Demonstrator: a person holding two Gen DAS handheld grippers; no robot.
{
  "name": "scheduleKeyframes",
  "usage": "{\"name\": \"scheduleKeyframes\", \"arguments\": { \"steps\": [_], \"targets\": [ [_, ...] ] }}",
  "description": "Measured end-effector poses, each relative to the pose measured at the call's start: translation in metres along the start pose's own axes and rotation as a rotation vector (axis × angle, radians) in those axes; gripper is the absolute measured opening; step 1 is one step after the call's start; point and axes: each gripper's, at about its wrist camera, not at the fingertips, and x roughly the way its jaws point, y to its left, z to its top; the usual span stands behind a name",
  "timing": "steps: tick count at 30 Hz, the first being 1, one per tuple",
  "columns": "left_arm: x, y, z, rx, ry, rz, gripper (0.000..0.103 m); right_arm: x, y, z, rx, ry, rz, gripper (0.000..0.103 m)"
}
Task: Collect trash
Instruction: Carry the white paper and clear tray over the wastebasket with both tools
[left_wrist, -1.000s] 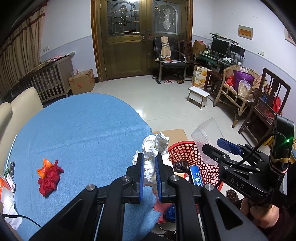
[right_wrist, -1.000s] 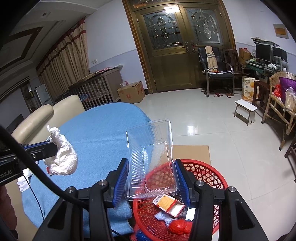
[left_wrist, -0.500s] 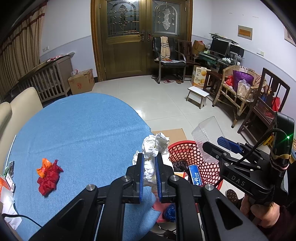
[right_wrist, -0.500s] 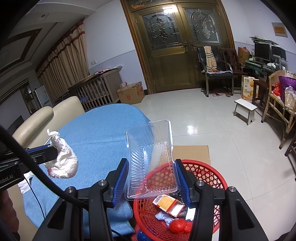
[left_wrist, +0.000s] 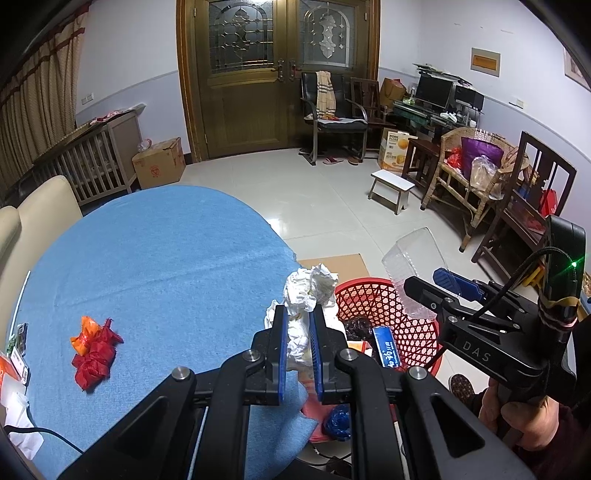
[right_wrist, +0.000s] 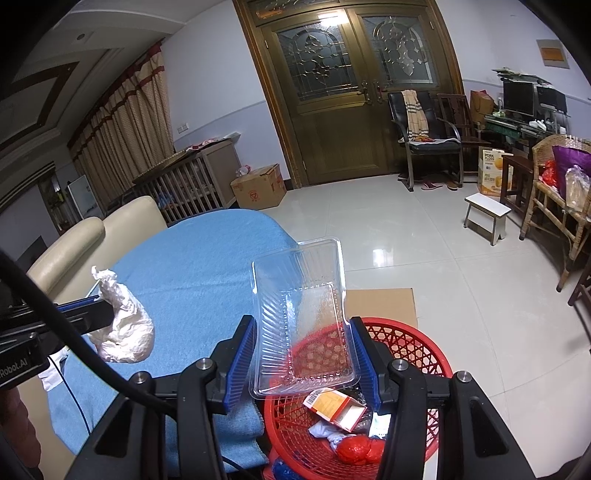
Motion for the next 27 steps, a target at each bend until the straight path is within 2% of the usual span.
{"name": "scheduleKeyframes", "arguments": {
  "steps": [27],
  "targets": [
    [0.041, -0.022, 0.007, 0.035, 0.100, -0.099, 0.012, 0.010, -0.042, -0.006, 0.124, 0.048, -0.047, 0.054]
  ]
}}
